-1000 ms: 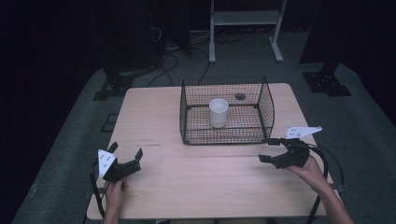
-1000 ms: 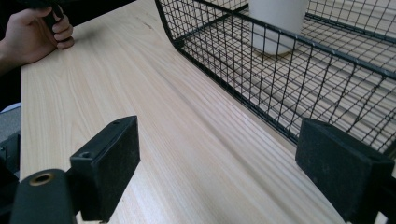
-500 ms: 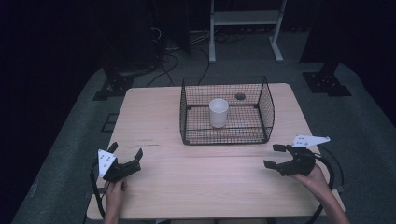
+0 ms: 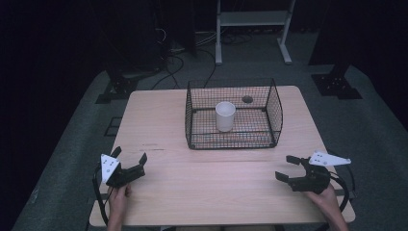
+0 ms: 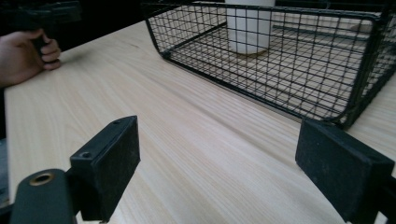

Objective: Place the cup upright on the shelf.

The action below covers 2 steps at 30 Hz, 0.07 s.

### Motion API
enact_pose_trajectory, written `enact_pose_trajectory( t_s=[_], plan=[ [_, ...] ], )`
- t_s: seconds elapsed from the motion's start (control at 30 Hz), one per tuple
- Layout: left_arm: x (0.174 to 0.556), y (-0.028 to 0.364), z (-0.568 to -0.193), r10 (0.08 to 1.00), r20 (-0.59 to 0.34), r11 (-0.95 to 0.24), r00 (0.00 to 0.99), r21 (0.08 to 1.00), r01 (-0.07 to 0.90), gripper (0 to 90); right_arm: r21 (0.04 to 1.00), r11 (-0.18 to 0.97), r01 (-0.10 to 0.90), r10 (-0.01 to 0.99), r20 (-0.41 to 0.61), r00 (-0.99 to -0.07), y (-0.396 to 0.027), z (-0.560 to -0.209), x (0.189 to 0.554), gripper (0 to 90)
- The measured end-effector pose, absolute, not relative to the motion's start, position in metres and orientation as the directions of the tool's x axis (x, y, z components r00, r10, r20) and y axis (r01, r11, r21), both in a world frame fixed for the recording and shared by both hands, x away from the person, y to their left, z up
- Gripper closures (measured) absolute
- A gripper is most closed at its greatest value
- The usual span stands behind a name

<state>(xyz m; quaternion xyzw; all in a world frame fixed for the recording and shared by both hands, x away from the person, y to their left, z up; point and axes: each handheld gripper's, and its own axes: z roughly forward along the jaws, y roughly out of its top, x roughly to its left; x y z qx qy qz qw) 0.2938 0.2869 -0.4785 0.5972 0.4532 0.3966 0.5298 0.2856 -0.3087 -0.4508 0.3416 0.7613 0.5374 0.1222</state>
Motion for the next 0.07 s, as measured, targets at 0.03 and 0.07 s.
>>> enact_pose_trajectory(
  t_s=[0.03,0.07],
  plan=[
    [0.2939,0.2869,-0.4785,0.962,-0.007,-0.027,0.274,0.992,0.121,0.0,0.903,0.189,0.385,0.657,0.175,-0.733,-0.308,-0.4516,0.2833,12.9],
    [0.2941,0.2871,-0.4785,0.962,-0.008,-0.026,0.273,0.992,0.121,0.0,0.905,0.189,0.382,0.657,0.173,-0.734,-0.3072,-0.4519,0.2816,12.8]
  ],
)
